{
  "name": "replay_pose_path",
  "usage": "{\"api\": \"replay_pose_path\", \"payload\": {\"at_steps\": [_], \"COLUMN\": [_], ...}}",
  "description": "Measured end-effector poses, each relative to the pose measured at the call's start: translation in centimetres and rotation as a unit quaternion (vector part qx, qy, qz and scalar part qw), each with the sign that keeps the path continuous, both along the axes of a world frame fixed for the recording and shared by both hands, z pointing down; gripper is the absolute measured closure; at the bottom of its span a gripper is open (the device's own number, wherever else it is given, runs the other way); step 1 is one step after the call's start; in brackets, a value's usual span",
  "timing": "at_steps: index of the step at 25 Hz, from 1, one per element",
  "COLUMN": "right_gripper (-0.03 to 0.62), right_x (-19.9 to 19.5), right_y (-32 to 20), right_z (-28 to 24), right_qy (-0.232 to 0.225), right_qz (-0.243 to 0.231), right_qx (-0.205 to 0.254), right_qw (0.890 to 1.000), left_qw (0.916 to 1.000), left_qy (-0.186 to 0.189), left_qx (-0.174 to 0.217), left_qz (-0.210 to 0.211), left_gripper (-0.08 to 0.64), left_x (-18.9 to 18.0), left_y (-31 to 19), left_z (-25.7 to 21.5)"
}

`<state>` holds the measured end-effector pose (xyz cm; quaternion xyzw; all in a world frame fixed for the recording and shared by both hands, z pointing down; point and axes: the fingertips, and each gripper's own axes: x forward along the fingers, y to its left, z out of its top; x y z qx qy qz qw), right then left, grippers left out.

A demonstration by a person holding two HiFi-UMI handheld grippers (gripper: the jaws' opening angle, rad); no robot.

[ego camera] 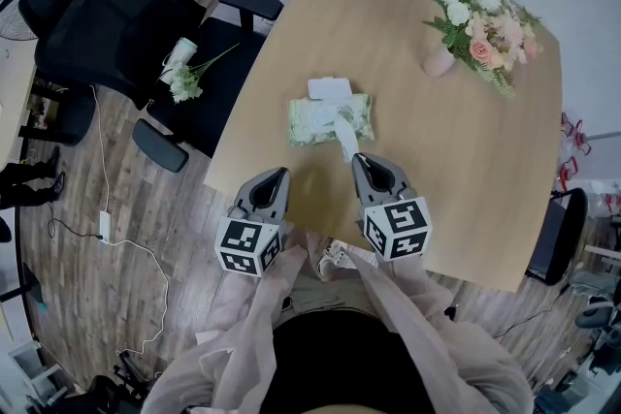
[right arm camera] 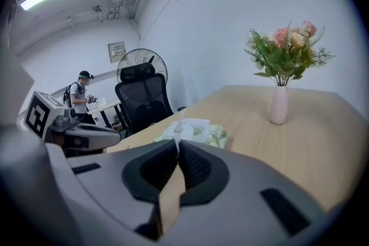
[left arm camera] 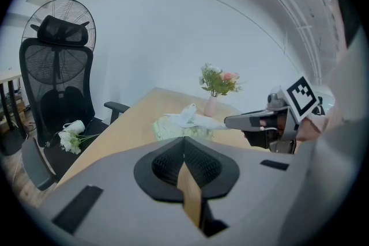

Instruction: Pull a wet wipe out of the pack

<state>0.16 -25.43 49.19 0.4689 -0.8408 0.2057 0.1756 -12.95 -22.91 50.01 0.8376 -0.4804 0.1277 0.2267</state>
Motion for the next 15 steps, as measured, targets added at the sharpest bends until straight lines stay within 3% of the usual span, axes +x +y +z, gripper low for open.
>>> {"api": "replay_pose_path", "payload": {"at_steps": [15], "right_gripper": [0.578], "right_x": [1.1], "right_y": [1.7], "right_z": [-0.3], "right_qy": [0.0], "right_qz": [0.003], "right_qx": [0.005], "right_qw": [1.0], "left_qw": [1.0], "left_qy": [-0.001], "left_qx": [0.007], "left_qz": [-0.004], "left_gripper": [0.548], "left_x": [0.6], "left_y": [1.6], "left_z": [-0.4]}}
